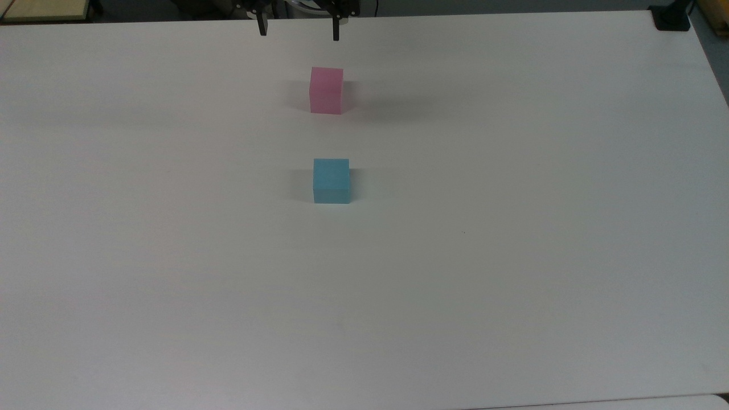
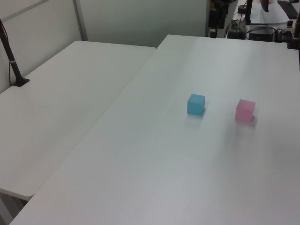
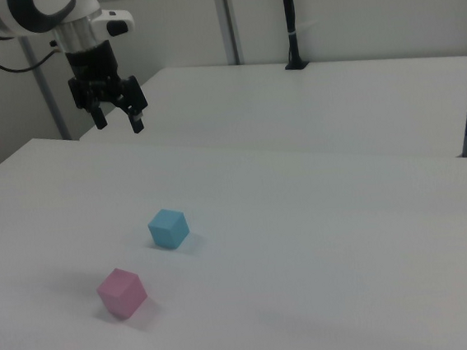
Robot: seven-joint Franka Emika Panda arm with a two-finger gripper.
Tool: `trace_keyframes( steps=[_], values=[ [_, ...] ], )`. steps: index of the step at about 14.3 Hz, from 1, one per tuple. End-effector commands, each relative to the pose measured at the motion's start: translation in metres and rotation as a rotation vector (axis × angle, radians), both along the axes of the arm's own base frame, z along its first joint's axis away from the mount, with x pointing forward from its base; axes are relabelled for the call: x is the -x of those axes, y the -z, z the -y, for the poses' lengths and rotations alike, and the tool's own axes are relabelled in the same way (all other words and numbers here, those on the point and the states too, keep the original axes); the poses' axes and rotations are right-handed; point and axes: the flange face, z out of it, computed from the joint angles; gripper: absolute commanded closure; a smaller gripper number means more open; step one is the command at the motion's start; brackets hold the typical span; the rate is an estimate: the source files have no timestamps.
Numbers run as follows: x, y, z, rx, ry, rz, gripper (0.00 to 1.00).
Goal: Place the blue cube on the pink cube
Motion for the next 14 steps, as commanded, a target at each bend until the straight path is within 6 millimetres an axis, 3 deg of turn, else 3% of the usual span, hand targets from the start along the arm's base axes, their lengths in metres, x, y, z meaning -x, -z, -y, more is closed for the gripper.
trace_keyframes(
  steps=[1, 14],
  values=[
    [0.0064, -0.0008, -0.0023, -0.013, 0.02, -0.005, 0.0],
    [0.0066, 0.0002, -0.0029, -0.007, 0.007, -0.018, 0.0]
  ],
)
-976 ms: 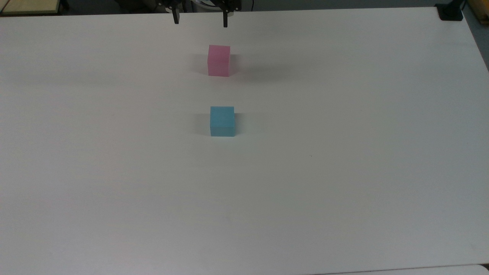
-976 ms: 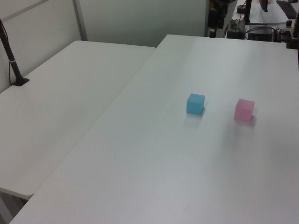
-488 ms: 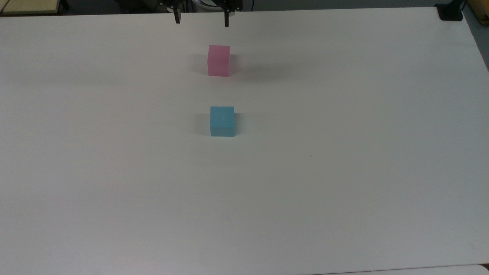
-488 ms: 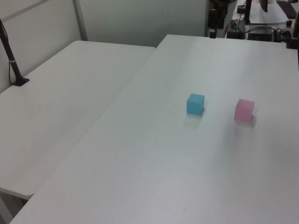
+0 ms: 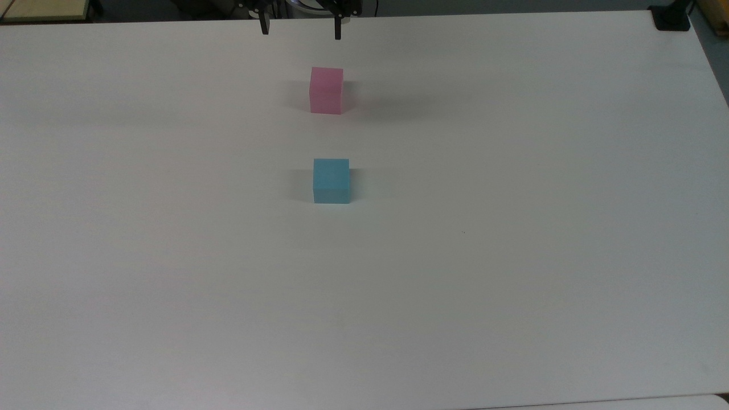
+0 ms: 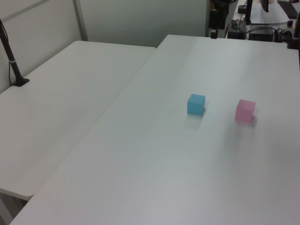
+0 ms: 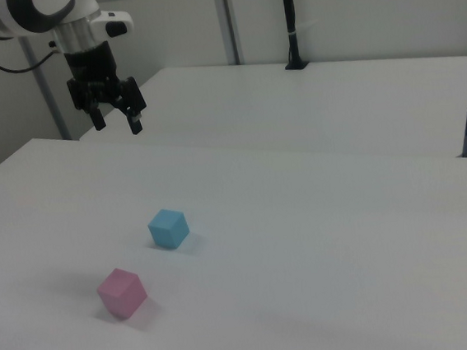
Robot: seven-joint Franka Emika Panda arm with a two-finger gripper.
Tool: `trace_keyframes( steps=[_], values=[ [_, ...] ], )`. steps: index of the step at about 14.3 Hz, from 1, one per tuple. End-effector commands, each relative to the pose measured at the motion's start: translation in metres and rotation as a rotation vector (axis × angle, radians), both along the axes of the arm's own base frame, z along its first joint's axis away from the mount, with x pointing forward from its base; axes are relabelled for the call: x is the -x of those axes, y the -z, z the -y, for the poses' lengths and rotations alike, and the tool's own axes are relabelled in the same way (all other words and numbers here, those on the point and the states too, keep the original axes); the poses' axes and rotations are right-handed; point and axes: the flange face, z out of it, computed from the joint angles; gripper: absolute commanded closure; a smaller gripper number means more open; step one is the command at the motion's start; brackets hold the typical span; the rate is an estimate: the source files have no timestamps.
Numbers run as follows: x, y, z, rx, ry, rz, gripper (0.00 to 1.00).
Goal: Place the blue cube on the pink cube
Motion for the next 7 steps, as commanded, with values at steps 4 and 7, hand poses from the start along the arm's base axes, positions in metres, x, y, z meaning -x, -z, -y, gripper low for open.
trace_keyframes(
  steps=[4, 7],
  values=[
    [-0.011, 0.015, -0.006, 0.006, 0.005, -0.021, 0.0],
    [-0.013, 0.028, -0.012, 0.008, -0.007, -0.036, 0.0]
  ],
)
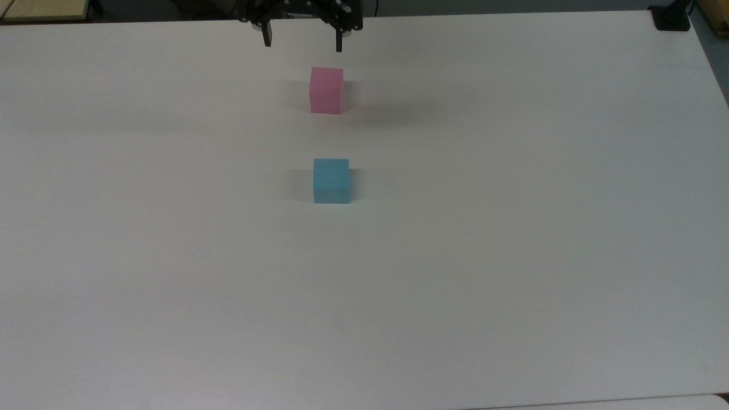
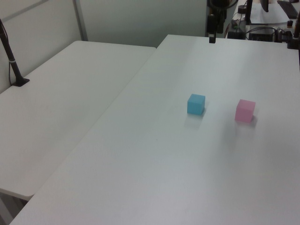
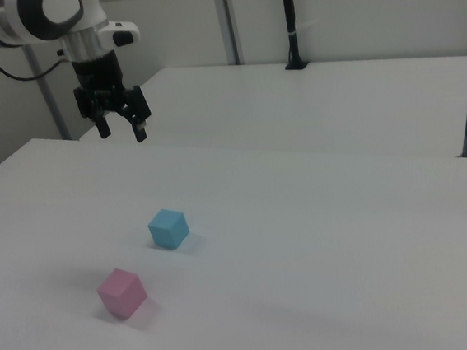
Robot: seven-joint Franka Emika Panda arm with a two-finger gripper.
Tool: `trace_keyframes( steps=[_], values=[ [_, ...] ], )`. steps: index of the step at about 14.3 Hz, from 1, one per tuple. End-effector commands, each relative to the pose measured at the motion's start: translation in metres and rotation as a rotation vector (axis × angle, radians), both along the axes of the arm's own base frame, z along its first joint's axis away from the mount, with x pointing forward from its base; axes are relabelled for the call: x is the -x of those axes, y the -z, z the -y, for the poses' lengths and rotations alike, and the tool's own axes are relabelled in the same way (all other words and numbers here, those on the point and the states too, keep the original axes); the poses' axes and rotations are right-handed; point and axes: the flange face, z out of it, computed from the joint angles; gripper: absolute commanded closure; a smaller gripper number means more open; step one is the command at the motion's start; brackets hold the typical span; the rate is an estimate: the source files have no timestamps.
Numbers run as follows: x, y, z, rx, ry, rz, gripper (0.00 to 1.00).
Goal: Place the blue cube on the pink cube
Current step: 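Move the gripper over the light-blue cube and lower around it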
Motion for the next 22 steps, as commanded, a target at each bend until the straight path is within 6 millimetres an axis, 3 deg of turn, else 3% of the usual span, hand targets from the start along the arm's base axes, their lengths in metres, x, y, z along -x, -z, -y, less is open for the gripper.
trace_keyframes(
  steps=[1, 5, 7, 17, 22],
  values=[
    [-0.004, 0.014, -0.011, -0.002, -0.008, 0.003, 0.0],
    [-0.014, 0.046, -0.012, -0.003, -0.005, 0.042, 0.0],
    [-0.021, 0.078, -0.03, 0.007, -0.033, 0.027, 0.0],
    [-0.043, 0.198, -0.041, 0.032, -0.051, 0.002, 0.0],
    [-0.049, 0.226, -0.037, 0.047, -0.053, -0.012, 0.0]
  ],
)
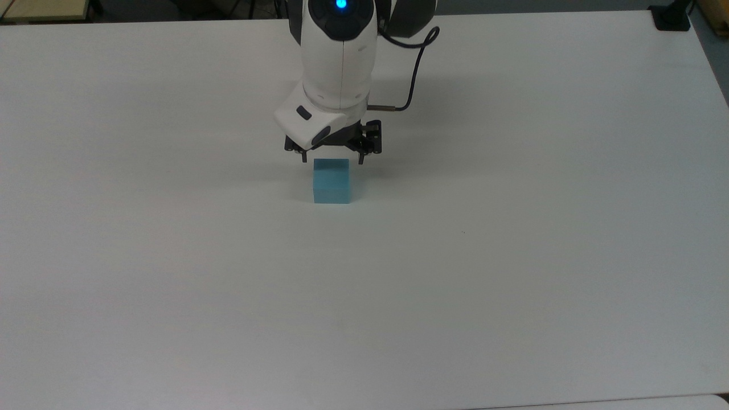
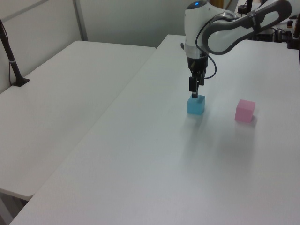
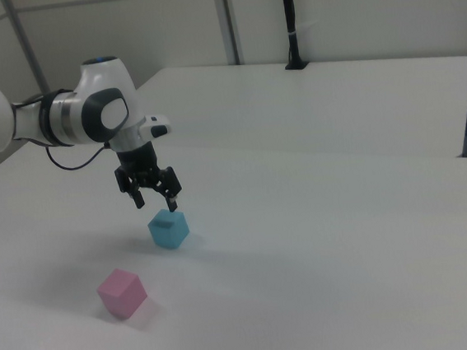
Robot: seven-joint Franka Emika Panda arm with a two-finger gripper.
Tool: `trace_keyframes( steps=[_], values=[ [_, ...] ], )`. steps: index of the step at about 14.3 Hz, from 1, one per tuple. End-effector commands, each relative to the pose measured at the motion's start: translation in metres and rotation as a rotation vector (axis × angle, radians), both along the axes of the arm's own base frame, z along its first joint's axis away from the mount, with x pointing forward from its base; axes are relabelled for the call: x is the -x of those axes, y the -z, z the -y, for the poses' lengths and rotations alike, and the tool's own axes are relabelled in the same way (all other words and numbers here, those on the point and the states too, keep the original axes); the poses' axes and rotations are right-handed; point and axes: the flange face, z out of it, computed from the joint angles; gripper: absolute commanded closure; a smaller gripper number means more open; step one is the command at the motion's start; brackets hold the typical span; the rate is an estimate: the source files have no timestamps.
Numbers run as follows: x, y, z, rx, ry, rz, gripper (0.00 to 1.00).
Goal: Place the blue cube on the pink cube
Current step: 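Move the gripper over the light-blue cube and lower around it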
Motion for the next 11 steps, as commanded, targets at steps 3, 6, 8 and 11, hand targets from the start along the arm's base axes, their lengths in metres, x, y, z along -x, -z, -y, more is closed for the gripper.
trace_keyframes(
  steps=[3, 6, 8, 11],
  values=[
    [0.0, 0.028, 0.006, 0.022, 0.007, 0.008, 0.0],
    [0.006, 0.049, 0.002, 0.014, -0.004, 0.04, 0.0],
    [0.008, 0.054, 0.0, 0.014, -0.009, 0.033, 0.0],
    [0.008, 0.061, 0.001, 0.015, -0.007, 0.026, 0.0]
  ],
)
